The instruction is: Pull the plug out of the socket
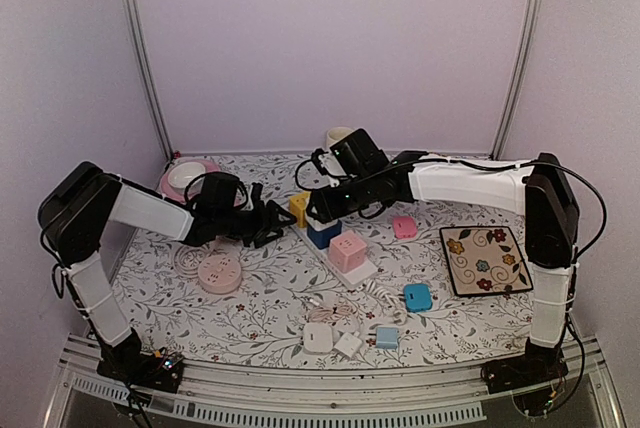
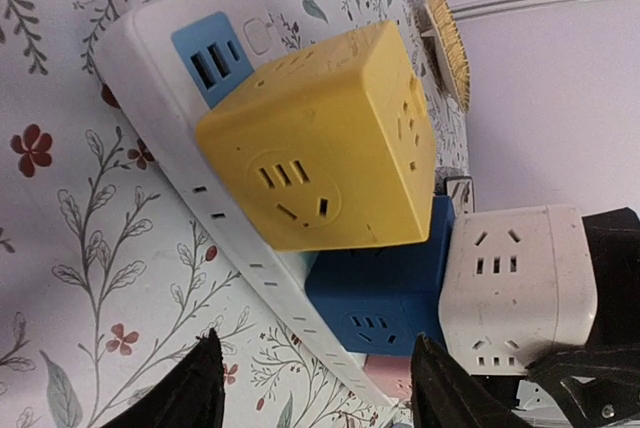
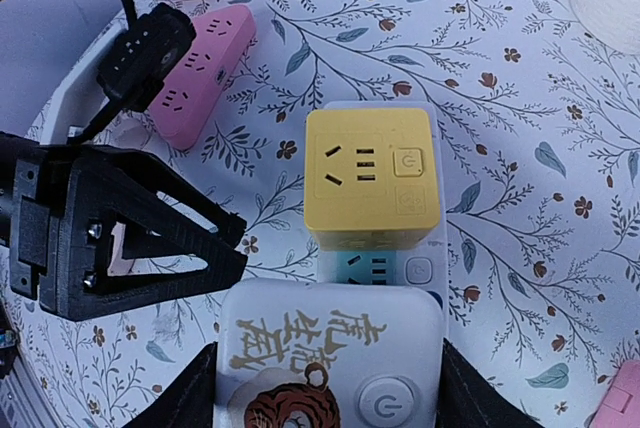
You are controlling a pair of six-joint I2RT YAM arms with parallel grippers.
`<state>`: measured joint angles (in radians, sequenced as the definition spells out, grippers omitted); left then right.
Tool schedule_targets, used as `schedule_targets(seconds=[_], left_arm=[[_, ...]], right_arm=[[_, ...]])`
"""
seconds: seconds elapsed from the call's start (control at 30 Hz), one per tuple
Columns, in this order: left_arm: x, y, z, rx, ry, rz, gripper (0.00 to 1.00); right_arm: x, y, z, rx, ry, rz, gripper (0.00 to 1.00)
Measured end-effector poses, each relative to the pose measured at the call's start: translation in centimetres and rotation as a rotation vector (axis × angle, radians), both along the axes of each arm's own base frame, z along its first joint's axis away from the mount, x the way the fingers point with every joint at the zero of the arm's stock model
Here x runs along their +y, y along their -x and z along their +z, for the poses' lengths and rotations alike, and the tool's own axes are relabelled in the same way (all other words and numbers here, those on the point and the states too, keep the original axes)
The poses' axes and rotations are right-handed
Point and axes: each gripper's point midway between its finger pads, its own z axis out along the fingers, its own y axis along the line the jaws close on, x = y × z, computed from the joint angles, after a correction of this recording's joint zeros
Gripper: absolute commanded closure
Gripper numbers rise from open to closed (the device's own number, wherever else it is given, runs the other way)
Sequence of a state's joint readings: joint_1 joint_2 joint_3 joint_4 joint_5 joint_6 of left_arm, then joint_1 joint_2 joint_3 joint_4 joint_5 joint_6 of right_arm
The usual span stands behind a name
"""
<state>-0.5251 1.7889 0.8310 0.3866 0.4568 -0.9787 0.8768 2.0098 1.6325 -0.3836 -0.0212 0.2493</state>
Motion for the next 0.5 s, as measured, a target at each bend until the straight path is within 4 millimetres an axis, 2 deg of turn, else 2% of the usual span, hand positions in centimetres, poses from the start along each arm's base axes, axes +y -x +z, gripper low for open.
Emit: schedule_targets(seconds=[0.3, 0.5], left_arm=[[-1.8, 1.2, -0.9, 0.018, 0.011, -0.044, 0.37], [-2.2, 1.2, -0.3, -0.005, 0.029, -0.055, 0.36]], right_arm=[[0.6, -0.1, 1.9, 0.024, -0.044, -0.023, 0.8], [0.6, -0.4, 2.4, 0.028, -0.058, -0.051, 0.8]])
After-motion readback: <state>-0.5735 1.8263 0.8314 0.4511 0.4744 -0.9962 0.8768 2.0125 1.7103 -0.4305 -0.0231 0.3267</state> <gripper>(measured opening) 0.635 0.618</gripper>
